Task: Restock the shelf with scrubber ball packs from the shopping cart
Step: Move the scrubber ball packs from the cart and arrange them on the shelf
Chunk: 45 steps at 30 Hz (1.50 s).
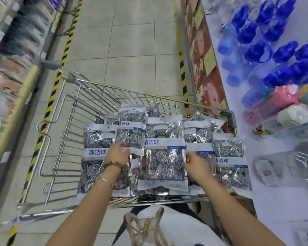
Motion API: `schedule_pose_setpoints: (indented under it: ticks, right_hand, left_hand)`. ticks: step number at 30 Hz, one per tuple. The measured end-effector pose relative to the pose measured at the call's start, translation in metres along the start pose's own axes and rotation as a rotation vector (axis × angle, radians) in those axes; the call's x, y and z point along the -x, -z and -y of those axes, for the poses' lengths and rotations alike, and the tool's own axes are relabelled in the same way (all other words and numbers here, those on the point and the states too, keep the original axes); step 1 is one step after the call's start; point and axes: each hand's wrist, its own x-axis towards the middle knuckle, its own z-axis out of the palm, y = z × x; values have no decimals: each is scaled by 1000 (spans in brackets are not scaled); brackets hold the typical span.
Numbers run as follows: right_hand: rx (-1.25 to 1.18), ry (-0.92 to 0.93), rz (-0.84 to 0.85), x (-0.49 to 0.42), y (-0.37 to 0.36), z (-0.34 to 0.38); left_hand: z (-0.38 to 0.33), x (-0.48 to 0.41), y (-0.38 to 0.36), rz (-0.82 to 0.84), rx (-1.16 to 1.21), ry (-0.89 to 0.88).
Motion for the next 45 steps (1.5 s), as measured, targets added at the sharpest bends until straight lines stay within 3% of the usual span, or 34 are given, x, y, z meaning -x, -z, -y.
schedule_pose_setpoints:
  ticks: [10, 16, 20, 25, 29, 33, 40, 45]
  right_hand:
    - [-360, -424, -36, -21, -43, 24]
    - [-219, -544, -40, -23, -52, 33]
    - [-317, -539, -55, -18, -57, 38]
    - [-590, -477, -129, -10, -65, 41]
    - [-536, -389, -191, 0, -60, 46]
    - [-550, -348, -329, 10, -52, 50]
    - [-871, -382, -589, 27, -44, 30]
    - [-882, -435, -719, 49, -34, 16]
  left_hand:
    - [3, -67, 9, 18, -37, 177]
    - [-2, -75, 7, 102, -106, 198]
    - [-3, -76, 10, 183, 48, 192]
    - [2, -68, 10, 140, 204, 155]
    - [10, -66, 12, 165, 234, 107]
    - [15, -66, 13, 180, 259, 66]
    - [-7, -57, 12, 218, 311, -107]
    - [-35, -38, 8, 285, 345, -233]
